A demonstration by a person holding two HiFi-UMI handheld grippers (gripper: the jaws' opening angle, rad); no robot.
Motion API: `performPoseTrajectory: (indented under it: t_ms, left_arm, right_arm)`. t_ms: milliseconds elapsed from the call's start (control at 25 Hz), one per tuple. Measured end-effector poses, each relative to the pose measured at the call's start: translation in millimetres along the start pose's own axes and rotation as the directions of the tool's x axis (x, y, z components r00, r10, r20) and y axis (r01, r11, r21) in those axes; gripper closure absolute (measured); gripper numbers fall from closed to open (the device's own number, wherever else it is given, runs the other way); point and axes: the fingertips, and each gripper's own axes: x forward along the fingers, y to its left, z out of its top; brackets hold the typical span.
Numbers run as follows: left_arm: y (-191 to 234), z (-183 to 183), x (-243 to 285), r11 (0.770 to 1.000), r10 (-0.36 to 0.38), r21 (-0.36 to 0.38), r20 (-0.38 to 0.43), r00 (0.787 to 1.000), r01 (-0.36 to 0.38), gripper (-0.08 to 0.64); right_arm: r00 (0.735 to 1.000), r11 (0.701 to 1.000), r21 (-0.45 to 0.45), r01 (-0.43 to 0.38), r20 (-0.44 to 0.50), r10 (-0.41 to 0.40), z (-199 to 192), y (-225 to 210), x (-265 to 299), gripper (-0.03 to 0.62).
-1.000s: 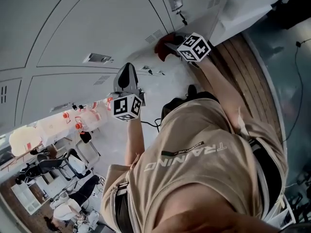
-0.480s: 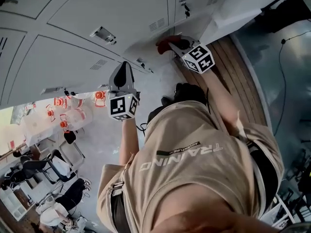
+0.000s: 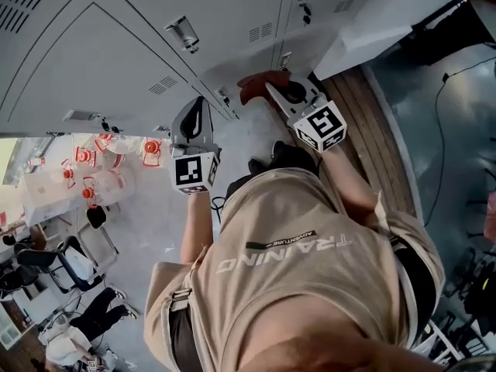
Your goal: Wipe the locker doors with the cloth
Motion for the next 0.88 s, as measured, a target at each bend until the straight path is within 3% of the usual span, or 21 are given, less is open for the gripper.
performPoseTrajectory:
  t_ms: [80,280,520,880]
  left_arm:
    - [-2.3,-0.5,-3.8,0.999,-0.007,-0.042,0.007,1.0,0.007,0.555]
    - [4.1,1.5,-11.8,0.999,0.02,-0.037,0.0,1.0,-0.02,0.555]
    - [27.0,-1.1,-15.2,0.995,0.059,-0.08,-0.001,0.998,-0.059,0.555]
    - [33.6,-3.9,11.0,0.994,0.008,-0.109,0.013,1.0,-0.006,0.555]
  right_arm:
    - [1.0,1.0,0.01,0.002,0.028,-0.002,8.6,6.5,-0.1,0.565]
    - [0.999,1.0,0.009,-0.024,0.041,0.023,11.3,21.4,10.2,0.565]
    - [0.998,0.999,0.007,-0.043,0.048,0.043,19.0,23.3,24.7,0.565]
    - [0.999,1.0,-0.003,-0.003,0.047,0.003,24.2,5.6,38.0,0.565]
